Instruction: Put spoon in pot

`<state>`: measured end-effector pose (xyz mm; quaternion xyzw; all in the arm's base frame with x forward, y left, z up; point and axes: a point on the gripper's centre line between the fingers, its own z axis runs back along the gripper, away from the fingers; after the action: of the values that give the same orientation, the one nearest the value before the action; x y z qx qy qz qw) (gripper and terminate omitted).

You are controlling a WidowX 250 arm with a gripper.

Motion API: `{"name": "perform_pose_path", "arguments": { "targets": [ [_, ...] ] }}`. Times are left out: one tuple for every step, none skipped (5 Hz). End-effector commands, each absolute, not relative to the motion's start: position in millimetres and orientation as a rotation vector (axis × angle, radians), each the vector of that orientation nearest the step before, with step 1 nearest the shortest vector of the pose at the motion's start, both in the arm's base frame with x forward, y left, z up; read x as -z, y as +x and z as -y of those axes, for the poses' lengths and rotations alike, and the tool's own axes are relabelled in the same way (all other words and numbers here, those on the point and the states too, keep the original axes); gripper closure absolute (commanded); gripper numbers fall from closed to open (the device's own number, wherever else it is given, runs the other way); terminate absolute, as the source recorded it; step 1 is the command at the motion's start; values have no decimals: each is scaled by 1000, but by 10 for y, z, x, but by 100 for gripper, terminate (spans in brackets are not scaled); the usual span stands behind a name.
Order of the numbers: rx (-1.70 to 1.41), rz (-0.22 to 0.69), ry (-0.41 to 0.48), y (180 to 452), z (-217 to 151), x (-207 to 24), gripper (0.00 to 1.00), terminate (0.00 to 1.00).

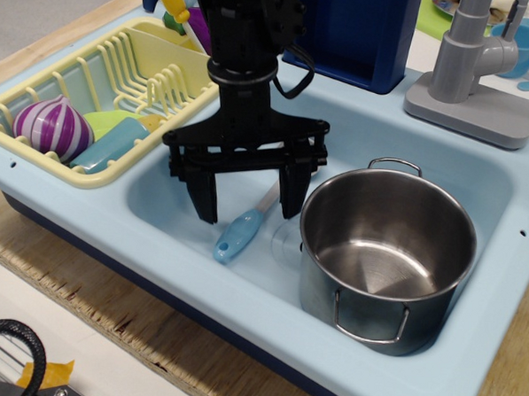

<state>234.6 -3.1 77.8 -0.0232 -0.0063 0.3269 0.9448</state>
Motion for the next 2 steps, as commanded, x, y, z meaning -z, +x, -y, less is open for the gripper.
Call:
{"name": "perform_pose_path", "arguments": {
  "targets": [
    [-677,-1,-59,2378,-17,-763,0,0],
    [-683,-9,-67,2351,-29,-712,0,0]
  ]
}}
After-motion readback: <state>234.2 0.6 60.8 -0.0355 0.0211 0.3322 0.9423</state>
